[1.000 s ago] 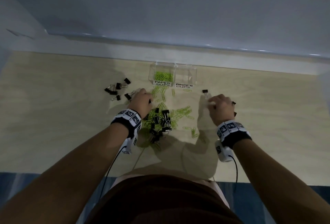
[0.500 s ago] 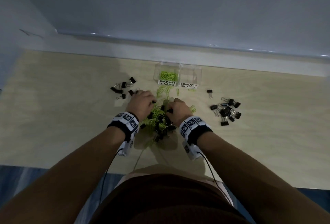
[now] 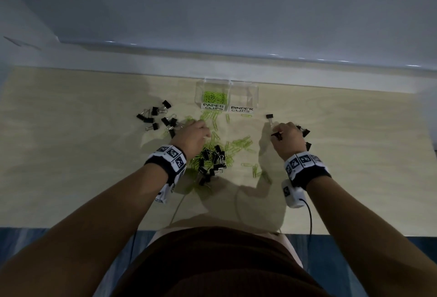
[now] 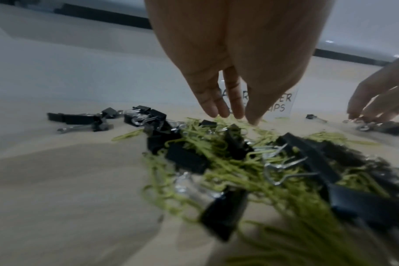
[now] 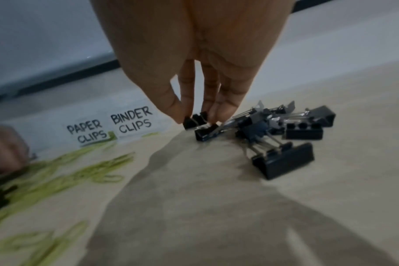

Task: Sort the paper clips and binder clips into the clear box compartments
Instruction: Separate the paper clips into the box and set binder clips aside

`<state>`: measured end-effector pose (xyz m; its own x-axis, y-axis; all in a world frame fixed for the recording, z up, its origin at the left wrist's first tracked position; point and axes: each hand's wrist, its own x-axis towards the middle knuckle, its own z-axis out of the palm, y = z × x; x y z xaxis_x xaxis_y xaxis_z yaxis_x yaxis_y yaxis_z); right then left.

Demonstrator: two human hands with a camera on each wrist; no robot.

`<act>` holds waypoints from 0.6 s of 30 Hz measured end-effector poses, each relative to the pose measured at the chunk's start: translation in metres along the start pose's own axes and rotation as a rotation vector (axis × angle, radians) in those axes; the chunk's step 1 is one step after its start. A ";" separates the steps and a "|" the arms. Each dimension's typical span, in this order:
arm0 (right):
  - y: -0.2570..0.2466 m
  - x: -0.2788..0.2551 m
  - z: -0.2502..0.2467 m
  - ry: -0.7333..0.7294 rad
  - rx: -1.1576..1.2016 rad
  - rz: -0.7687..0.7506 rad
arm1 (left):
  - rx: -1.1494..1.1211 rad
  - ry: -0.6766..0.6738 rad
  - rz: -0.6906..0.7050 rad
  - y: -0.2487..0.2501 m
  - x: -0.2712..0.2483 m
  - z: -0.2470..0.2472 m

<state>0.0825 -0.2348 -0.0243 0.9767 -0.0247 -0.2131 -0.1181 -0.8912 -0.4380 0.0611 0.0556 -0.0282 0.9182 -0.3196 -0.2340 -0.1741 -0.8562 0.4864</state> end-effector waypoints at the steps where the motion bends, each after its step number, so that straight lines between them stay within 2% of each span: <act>1: 0.001 -0.002 0.001 -0.008 -0.044 -0.030 | -0.007 0.006 0.045 0.007 0.000 0.000; 4: -0.010 -0.011 0.006 -0.059 -0.147 -0.180 | 0.009 -0.098 0.143 0.031 -0.001 0.011; 6: -0.024 -0.017 0.011 -0.155 -0.175 -0.279 | 0.058 -0.180 0.170 0.038 -0.003 0.022; 8: -0.035 -0.020 0.017 -0.275 -0.208 -0.342 | 0.113 -0.196 0.207 0.035 -0.006 0.028; 11: -0.042 -0.020 0.026 -0.392 -0.229 -0.329 | 0.113 -0.183 0.184 0.026 -0.009 0.021; 14: -0.045 -0.019 0.034 -0.386 -0.197 -0.309 | 0.087 -0.132 0.151 0.026 -0.007 0.016; 18: -0.052 -0.017 0.037 -0.363 -0.124 -0.328 | 0.160 -0.222 0.080 0.046 0.003 0.024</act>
<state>0.0652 -0.1708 -0.0303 0.8308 0.4054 -0.3814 0.2284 -0.8731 -0.4306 0.0478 0.0056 -0.0266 0.8021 -0.4544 -0.3874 -0.3128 -0.8724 0.3756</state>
